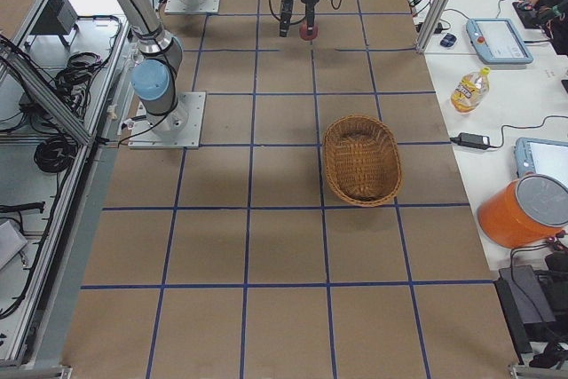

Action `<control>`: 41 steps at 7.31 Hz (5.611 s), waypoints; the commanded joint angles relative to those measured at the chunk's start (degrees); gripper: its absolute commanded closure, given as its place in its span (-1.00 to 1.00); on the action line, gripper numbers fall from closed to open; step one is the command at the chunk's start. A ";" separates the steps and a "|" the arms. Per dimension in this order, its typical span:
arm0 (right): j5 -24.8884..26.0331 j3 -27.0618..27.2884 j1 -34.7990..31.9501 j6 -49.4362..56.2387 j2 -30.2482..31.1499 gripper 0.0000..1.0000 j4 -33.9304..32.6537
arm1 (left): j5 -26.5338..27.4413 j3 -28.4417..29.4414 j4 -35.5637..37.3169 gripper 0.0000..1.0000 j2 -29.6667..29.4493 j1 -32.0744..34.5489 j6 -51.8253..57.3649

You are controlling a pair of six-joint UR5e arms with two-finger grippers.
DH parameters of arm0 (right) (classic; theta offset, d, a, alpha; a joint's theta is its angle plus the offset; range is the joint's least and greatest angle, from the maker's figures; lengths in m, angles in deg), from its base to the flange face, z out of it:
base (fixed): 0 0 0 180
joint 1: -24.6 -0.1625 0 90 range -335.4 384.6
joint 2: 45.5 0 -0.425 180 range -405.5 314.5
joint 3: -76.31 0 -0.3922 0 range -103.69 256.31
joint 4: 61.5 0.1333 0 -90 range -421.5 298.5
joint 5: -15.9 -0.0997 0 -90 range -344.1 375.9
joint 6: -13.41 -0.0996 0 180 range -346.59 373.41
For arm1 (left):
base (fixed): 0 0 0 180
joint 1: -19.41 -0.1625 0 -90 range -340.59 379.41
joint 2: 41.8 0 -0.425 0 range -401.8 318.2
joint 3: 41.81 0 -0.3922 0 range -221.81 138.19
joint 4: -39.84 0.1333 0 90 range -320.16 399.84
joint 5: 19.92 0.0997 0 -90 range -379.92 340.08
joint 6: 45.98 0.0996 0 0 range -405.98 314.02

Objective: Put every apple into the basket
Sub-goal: 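Carry the light red apple with the left gripper to the table center, then release the apple with the left gripper while the right gripper reaches toward it, then grasp the light red apple with right gripper while left grasps dark apple, then carry light red apple into basket with right gripper while left lifts dark apple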

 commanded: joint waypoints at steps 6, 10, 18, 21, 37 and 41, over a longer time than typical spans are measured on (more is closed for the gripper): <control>-0.73 9.64 -0.35 -3.00 -4.35 -1.00 -15.38 | 3.19 2.14 -16.46 -1.00 10.59 -10.67 13.82; -0.82 8.70 -10.76 -20.00 -13.28 -1.00 -29.71 | 13.93 0.05 -37.20 -1.00 18.90 -39.13 34.22; -4.25 -1.77 -21.97 -27.97 -32.91 -1.00 -32.99 | 14.19 -16.65 -18.28 -1.00 17.24 -68.12 35.79; -5.48 -1.77 -21.97 -27.79 -35.55 -1.00 -34.86 | 14.02 -16.84 -16.85 -1.00 14.96 -68.12 35.62; 2.70 -9.77 20.10 19.48 -29.83 1.00 -25.44 | 2.52 -4.88 -23.63 -0.35 15.75 -22.83 9.00; 2.87 -10.38 23.99 26.09 -38.69 1.00 -37.62 | 2.24 0.96 -5.42 -0.35 3.99 -6.19 -14.61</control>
